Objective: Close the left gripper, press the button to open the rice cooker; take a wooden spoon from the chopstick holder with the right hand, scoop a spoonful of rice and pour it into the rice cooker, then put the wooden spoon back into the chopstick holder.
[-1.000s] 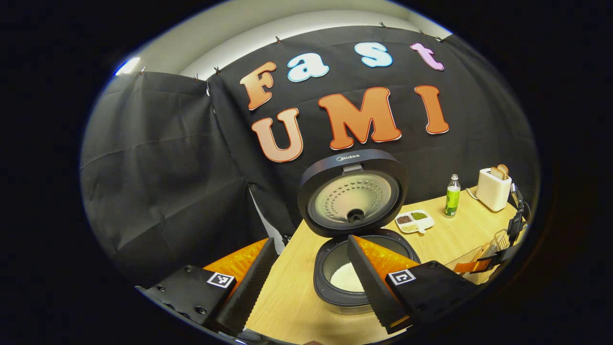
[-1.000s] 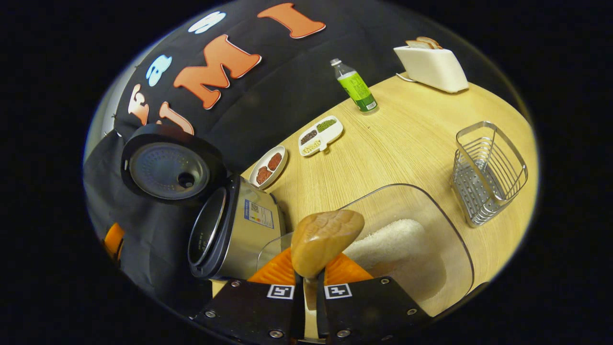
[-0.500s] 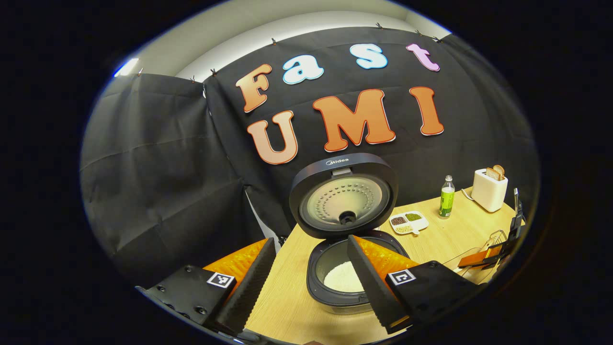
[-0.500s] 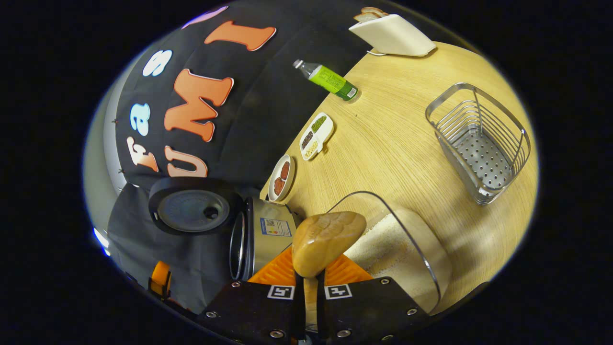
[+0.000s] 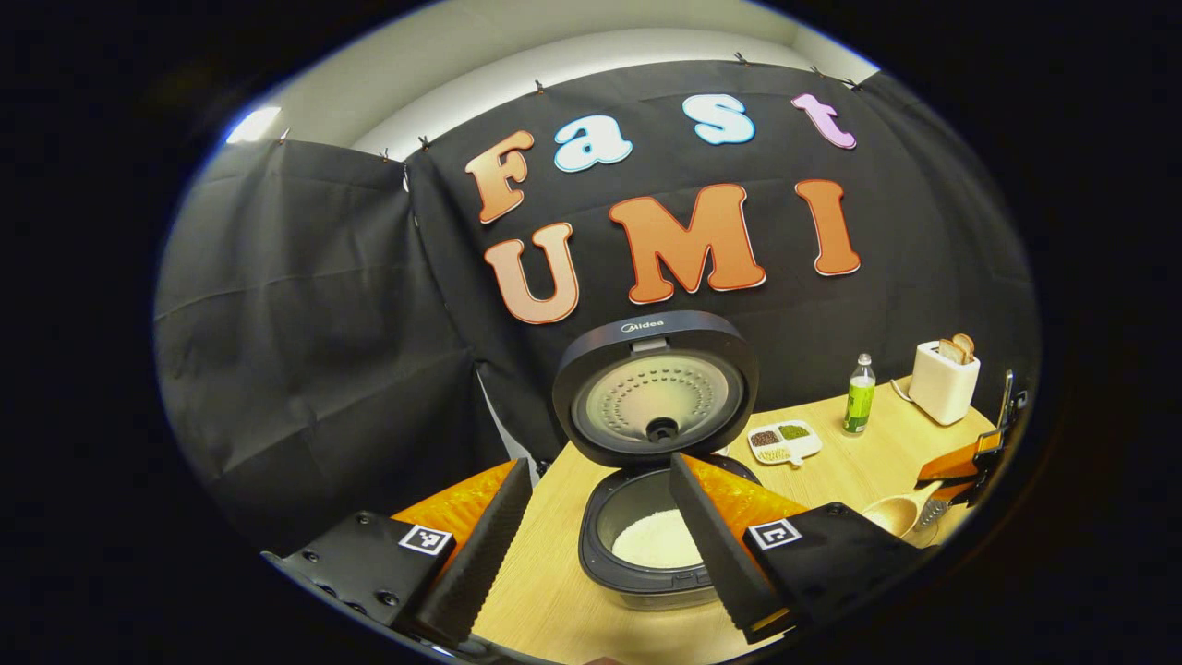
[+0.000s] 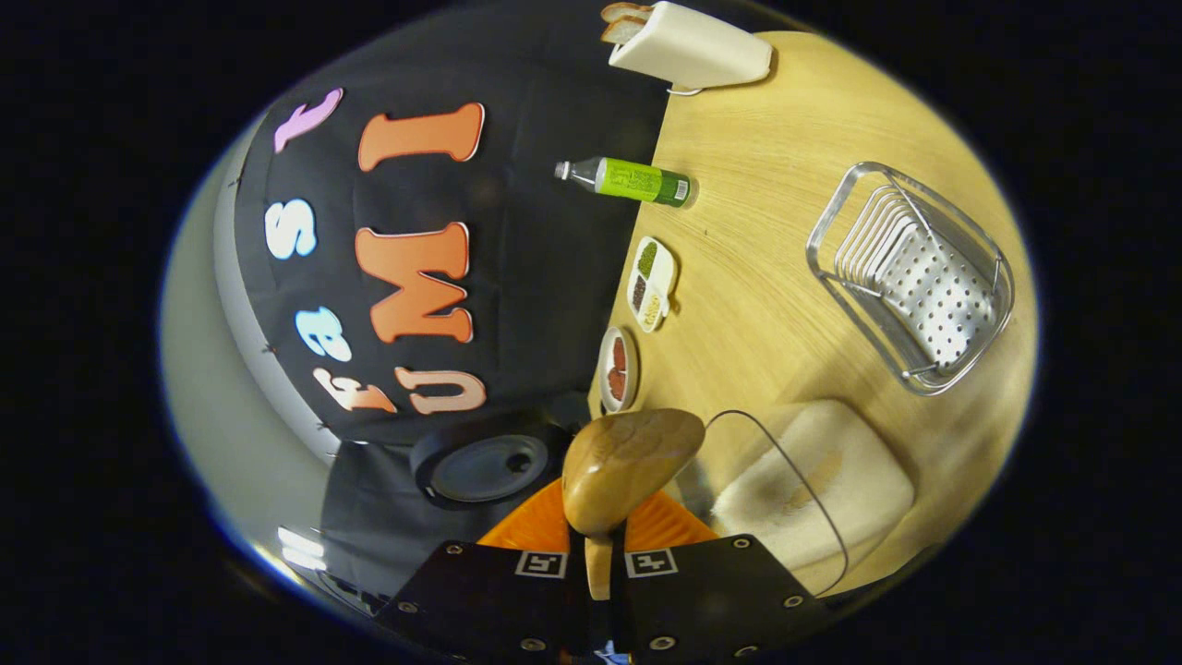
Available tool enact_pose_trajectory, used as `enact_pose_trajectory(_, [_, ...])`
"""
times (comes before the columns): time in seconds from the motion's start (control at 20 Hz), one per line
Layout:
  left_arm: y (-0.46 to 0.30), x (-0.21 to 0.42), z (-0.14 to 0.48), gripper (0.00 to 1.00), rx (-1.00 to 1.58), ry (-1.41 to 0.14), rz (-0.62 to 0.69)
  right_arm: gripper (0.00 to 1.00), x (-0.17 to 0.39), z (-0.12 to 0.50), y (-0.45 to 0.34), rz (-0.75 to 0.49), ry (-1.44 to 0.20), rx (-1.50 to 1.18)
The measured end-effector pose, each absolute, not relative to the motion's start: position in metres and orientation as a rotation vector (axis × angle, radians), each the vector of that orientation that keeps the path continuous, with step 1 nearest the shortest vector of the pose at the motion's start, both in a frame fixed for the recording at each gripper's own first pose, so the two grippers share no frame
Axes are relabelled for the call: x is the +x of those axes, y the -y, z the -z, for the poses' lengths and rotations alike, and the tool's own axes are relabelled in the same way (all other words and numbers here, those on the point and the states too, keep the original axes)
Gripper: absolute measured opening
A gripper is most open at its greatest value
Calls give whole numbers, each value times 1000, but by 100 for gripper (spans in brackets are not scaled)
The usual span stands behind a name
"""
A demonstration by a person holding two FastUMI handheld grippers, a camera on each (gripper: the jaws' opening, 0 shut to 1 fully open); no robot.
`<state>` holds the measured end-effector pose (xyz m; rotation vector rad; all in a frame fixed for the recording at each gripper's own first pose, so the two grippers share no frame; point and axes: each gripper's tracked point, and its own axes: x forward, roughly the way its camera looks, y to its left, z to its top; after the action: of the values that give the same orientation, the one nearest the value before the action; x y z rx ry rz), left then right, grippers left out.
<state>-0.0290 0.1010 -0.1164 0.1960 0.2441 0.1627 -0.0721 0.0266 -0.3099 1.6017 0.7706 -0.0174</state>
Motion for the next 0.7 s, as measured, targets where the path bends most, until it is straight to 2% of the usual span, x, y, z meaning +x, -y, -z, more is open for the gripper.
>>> enact_pose_trajectory(0.05, [-103,-30,115,94,191,-240,-171,9,-65,301,-26,2,-755,1644])
enact_pose_trajectory(0.1, [-105,-31,113,100,188,-234,-178,9,-57,290,-28,-18,-737,1689])
enact_pose_trajectory(0.2, [-110,-34,110,100,184,-223,-194,9,-39,271,-38,-63,-705,1766])
enact_pose_trajectory(0.25, [-114,-35,109,94,182,-216,-202,8,-30,264,-47,-86,-705,1782])
enact_pose_trajectory(0.3, [-116,-37,107,100,182,-213,-212,8,-23,259,-57,-110,-715,1784])
enact_pose_trajectory(0.35, [-119,-40,106,94,179,-209,-223,9,-16,256,-70,-132,-729,1777])
enact_pose_trajectory(0.7, [-150,-58,99,94,187,-186,-298,9,25,251,-119,-162,-805,1699])
